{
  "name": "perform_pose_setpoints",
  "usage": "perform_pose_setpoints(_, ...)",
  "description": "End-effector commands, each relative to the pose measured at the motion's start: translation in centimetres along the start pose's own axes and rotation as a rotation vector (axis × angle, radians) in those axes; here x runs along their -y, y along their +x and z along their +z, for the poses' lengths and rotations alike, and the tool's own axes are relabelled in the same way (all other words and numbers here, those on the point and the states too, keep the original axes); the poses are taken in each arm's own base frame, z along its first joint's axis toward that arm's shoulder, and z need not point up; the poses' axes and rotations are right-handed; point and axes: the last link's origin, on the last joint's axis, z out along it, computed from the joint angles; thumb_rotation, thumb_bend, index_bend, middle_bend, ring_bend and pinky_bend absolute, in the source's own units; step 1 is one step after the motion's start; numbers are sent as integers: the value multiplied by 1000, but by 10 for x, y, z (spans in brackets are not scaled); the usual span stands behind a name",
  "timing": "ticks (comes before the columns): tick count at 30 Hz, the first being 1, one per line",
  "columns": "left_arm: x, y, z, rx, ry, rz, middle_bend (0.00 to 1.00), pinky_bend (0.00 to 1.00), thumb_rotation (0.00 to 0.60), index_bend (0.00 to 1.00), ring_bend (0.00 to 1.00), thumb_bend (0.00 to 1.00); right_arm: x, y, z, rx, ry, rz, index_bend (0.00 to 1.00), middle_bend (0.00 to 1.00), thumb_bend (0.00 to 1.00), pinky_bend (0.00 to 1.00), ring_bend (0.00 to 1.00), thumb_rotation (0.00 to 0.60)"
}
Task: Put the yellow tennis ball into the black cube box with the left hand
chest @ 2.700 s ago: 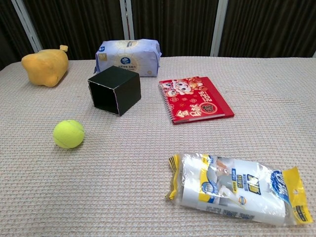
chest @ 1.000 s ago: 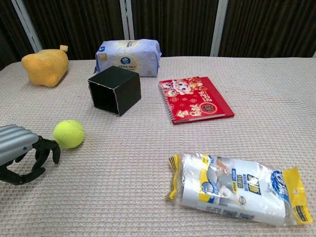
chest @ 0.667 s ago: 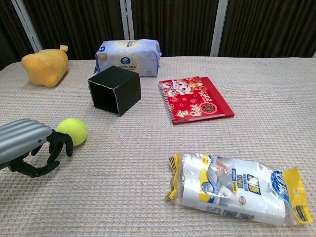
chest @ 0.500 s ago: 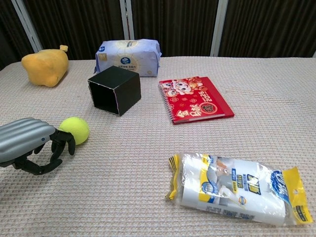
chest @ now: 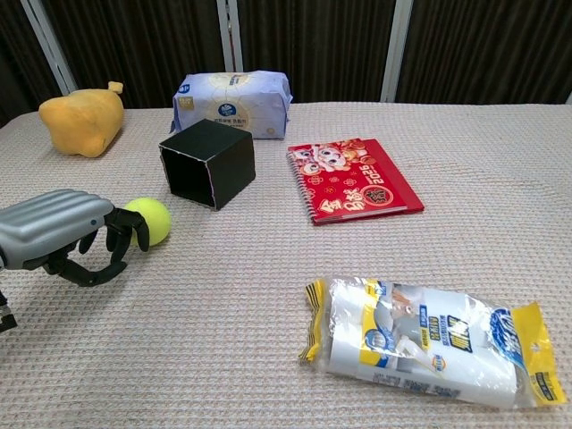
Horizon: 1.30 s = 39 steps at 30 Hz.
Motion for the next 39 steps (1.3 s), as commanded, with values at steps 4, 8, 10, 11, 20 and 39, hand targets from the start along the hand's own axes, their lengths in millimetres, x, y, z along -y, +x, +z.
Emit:
perform_pose_setpoints(4,1,0,9,5,7,-18,548,566,600,380,432,412,0,1,-1,-5,0,4,0,0,414,0,0,600)
perform_pose_setpoints(8,3,-1,16,10,16,-19,547,566,600,380,432,409,-1,3,-1,-11,-1,7,0,0,414,0,0,600)
perform_pose_setpoints(10,4,-1,19,15,21,-17,546,565,600,380,432,403,-1,4,-1,-14,-3,10,0,0,414,0,0,600)
perform_pose_setpoints(11,5,-2,20,17,23,-15,545,565,600,380,432,402,-2,4,-2,-16,-3,10,0,0,414,0,0,600)
perform_pose_setpoints(20,9,0,30,23,35,-19,541,564,600,380,432,402,-3,4,-2,-18,-8,9,0,0,414,0,0,600)
perform_pose_setpoints(39,10,9,54,26,0,-12,470,450,600,365,368,402,-5,8,-4,-31,-18,15,0,0,415,0,0,600)
